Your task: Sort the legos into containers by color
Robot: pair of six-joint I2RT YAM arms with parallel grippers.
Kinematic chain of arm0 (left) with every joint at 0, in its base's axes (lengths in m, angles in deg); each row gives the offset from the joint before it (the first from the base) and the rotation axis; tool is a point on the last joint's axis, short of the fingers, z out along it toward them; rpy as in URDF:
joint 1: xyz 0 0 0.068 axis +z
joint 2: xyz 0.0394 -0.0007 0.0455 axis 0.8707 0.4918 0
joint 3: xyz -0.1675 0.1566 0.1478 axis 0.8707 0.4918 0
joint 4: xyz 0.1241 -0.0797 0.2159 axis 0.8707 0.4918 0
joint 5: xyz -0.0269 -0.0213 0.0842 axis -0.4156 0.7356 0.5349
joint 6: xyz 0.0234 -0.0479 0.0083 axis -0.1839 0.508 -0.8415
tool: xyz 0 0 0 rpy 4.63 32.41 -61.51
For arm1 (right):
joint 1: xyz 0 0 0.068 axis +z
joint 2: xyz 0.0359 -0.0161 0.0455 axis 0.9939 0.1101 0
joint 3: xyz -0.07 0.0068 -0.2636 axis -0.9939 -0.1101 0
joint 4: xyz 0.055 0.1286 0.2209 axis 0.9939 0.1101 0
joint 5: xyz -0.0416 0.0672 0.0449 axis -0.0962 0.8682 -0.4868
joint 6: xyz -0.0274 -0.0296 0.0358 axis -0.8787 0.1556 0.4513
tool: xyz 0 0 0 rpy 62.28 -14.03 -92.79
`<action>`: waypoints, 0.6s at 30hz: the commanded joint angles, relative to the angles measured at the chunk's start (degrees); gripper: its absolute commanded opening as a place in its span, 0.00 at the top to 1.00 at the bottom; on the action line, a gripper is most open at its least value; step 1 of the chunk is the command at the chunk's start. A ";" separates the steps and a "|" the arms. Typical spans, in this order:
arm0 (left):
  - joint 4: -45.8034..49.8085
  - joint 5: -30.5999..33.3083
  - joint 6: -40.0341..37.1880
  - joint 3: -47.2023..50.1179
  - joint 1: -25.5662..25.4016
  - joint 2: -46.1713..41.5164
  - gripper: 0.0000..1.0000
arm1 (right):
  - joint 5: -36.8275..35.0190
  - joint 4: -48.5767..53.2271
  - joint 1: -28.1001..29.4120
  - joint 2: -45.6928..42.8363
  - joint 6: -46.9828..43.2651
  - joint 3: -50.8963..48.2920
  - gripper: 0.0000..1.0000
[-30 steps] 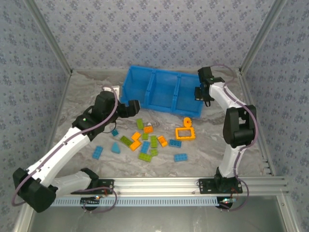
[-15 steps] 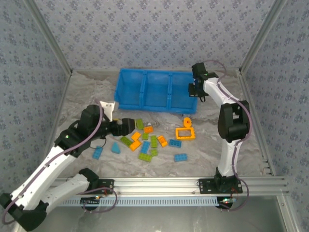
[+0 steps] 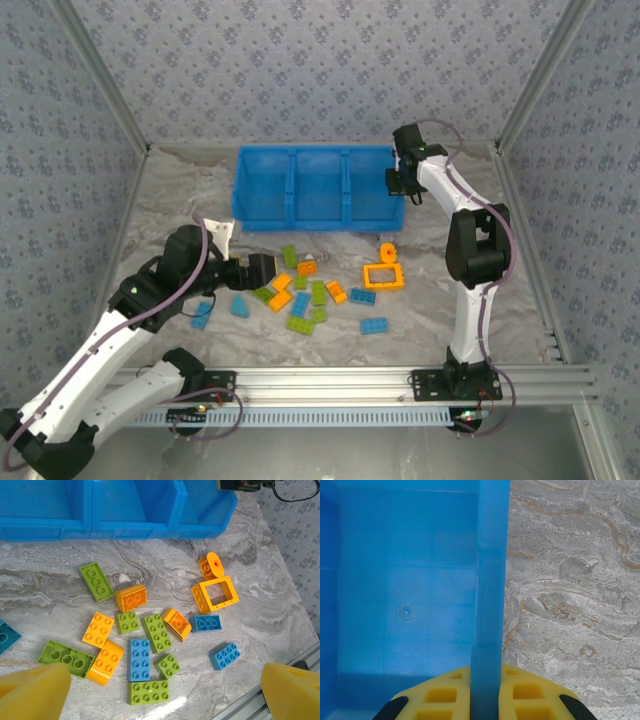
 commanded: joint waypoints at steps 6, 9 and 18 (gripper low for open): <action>-0.42 0.74 0.29 -0.20 -0.19 -0.28 0.02 | -4.65 3.28 0.41 -6.08 0.58 0.87 0.46; -0.66 1.17 0.21 -0.35 -0.19 -0.14 0.02 | -5.99 3.70 0.27 -10.55 2.03 -0.34 0.42; -6.26 -1.90 1.36 -0.60 -0.55 1.00 0.02 | 0.93 -3.70 3.10 -29.88 9.38 -25.00 0.31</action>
